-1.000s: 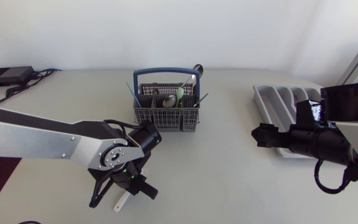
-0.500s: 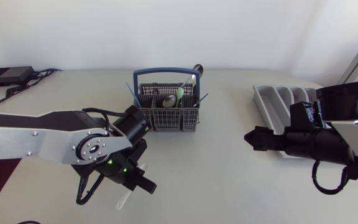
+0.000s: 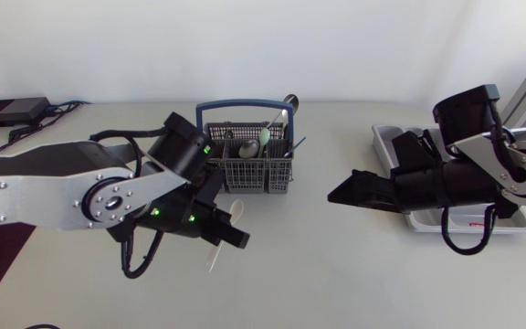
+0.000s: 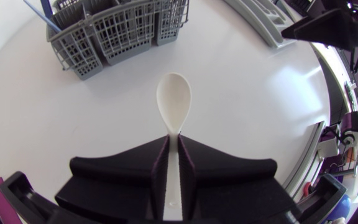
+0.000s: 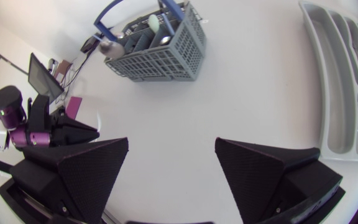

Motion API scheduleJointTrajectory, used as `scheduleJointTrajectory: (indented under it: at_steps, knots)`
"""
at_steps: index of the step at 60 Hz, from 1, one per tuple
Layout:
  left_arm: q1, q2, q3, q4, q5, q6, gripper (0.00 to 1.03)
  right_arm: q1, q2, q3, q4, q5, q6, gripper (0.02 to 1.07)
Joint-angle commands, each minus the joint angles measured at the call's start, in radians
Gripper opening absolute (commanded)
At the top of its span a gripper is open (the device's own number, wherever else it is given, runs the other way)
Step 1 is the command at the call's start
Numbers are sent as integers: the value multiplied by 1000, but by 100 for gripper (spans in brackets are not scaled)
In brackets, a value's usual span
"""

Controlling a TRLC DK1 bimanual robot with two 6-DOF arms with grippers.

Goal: Sort the cutlery from the basket into the organizer compartments.

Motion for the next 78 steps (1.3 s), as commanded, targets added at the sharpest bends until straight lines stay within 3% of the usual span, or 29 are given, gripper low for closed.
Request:
scheduleJointTrajectory:
  at_steps: [1,27,40,55,78]
  knots:
    - [5,-1,58,31,16,-39,4,39,8,-2,27,-24,-46,102]
    - [-8,114,260,182,28,-272,3,167,-9,9,178,-6,-48,102]
    - [-19,144,311,271,22,-363,3,197,-31,23,240,53,-31,101]
    - [-44,181,358,290,16,-418,3,249,22,70,283,73,-38,91]
    - [-36,204,391,287,13,-438,3,245,137,147,326,94,-40,55]
